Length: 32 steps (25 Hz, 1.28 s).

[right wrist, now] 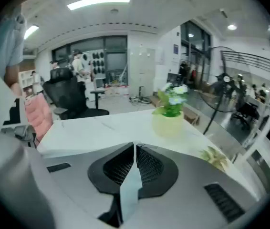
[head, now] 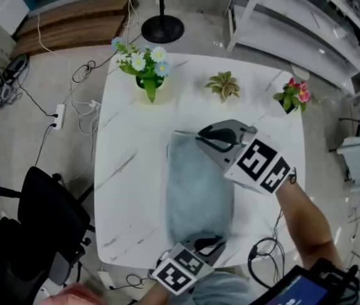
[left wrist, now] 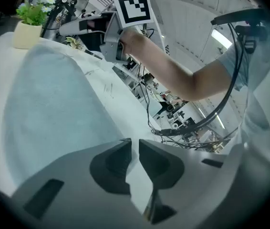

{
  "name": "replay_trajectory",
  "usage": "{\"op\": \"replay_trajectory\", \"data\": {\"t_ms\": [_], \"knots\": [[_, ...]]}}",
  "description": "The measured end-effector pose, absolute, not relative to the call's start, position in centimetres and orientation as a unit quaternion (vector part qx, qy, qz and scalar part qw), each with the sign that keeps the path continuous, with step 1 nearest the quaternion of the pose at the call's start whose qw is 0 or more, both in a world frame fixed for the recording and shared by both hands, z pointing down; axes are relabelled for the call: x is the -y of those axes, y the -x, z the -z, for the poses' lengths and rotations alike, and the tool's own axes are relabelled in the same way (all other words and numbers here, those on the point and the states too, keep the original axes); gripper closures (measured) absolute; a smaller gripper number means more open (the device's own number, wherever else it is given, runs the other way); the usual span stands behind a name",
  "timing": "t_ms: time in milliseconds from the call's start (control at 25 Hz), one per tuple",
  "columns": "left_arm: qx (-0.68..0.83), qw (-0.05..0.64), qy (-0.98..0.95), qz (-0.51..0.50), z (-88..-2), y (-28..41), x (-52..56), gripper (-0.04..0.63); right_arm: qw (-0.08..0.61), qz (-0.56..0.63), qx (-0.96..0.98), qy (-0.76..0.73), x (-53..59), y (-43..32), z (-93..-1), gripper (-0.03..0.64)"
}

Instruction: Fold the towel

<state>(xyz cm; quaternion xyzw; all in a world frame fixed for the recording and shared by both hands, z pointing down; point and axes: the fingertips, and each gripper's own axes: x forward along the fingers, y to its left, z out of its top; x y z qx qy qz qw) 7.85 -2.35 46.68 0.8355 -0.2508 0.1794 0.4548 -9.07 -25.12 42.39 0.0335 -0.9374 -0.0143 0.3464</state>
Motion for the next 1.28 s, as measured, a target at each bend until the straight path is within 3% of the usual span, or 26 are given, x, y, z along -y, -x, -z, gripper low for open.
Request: {"op": "replay_trajectory", "data": {"t_ms": [280,720,1120,1280], "knots": [[0.349,0.519,-0.776,-0.078,-47.2,-1.4,-0.5,0.546,0.385,0.02,0.922,0.025,22.8,14.2,-47.7,0.597],[0.361,0.583,-0.726,-0.057,-50.5,-0.6,-2.3,0.568,0.446,0.012,0.893,0.054,23.9,15.5,-52.0,0.598],[0.349,0.584,-0.729,-0.079,-50.2,-1.0,-2.6,0.571,0.424,0.001,0.904,0.057,24.1,16.0,-51.7,0.597],[0.326,0.561,-0.756,-0.081,-46.4,-2.1,-1.9,0.571,0.378,-0.017,0.924,0.054,24.9,15.3,-46.6,0.569]]}}
